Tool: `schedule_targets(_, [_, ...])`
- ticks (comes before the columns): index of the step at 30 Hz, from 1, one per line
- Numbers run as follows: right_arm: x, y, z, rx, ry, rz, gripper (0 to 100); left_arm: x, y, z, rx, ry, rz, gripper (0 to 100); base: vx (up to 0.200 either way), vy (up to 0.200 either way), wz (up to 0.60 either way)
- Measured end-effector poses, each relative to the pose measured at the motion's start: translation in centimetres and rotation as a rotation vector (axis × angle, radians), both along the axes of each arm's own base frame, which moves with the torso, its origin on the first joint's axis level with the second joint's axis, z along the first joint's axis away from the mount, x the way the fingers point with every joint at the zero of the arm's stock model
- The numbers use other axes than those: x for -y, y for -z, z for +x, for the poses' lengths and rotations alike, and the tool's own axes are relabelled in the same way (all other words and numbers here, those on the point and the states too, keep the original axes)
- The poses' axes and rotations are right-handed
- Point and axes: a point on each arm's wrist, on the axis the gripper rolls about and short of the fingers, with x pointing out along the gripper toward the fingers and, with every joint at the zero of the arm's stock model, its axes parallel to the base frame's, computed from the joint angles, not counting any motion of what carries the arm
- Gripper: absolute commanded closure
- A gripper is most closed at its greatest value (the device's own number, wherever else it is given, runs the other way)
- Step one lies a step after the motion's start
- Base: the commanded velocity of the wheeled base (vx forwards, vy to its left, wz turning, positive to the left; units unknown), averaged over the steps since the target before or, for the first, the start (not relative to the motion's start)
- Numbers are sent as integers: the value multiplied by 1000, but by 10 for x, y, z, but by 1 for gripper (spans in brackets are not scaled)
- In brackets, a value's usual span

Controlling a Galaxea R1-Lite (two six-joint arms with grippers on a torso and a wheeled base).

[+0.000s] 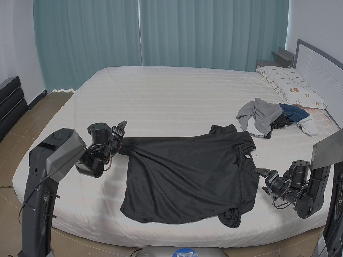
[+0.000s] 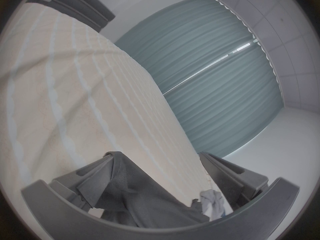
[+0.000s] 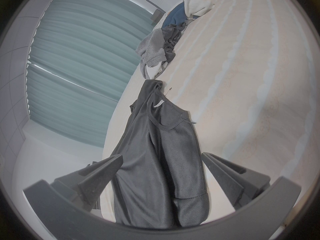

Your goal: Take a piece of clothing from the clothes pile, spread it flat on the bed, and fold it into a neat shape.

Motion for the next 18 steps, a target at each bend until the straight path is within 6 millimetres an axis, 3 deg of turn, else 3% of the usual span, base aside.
schedule_targets(5, [-1,1,-3,-9,-8,-2,0,-18,-23,-13,-15,5,-42,0,0,0,0])
schedule_targets(18, [-4,1,-8,-21,-36,-23,0,-24,-35,-53,-112,102,-49,0,0,0,0])
